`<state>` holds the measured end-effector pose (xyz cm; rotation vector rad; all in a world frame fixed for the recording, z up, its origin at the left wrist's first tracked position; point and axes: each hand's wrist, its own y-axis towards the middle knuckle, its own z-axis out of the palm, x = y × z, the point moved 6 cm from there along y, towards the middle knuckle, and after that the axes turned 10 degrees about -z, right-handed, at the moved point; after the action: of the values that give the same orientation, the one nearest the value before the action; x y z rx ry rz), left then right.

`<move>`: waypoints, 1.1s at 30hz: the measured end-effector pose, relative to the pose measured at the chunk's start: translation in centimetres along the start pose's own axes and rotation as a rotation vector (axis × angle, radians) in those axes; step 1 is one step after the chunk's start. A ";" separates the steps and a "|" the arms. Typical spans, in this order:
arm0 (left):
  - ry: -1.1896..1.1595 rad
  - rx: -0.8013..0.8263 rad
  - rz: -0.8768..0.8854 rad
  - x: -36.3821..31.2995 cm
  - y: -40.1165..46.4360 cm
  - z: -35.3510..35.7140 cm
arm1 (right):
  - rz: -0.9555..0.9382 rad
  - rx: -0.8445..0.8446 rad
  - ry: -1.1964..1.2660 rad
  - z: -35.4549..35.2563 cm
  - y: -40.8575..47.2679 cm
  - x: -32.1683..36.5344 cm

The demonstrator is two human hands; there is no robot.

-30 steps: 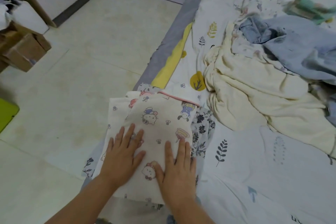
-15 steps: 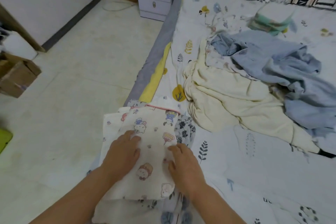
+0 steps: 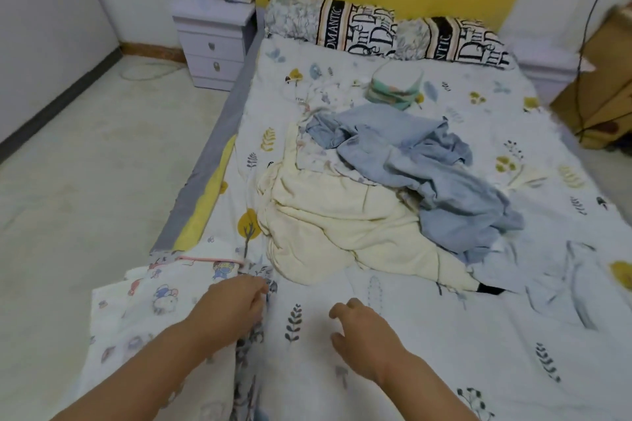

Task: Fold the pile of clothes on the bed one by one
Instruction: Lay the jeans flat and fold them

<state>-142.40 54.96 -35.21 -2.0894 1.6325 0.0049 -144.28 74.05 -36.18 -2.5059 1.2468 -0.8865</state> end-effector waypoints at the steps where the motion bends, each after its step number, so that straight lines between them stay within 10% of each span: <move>1: -0.001 0.006 0.011 -1.4 0.5 0.1 | 0.013 -0.003 -0.006 -0.8 -0.4 -1.5; 15: -0.040 0.002 0.014 -19.1 11.2 4.8 | 0.136 -0.086 -0.142 -10.8 -2.0 -23.2; 33: -0.096 -0.008 0.013 -22.5 25.9 7.5 | 0.245 -0.359 -0.221 -17.2 19.1 -31.9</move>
<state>-170.41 73.86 -44.81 -2.0525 1.5910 0.1149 -181.85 88.37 -44.18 -2.5376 1.7095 -0.3423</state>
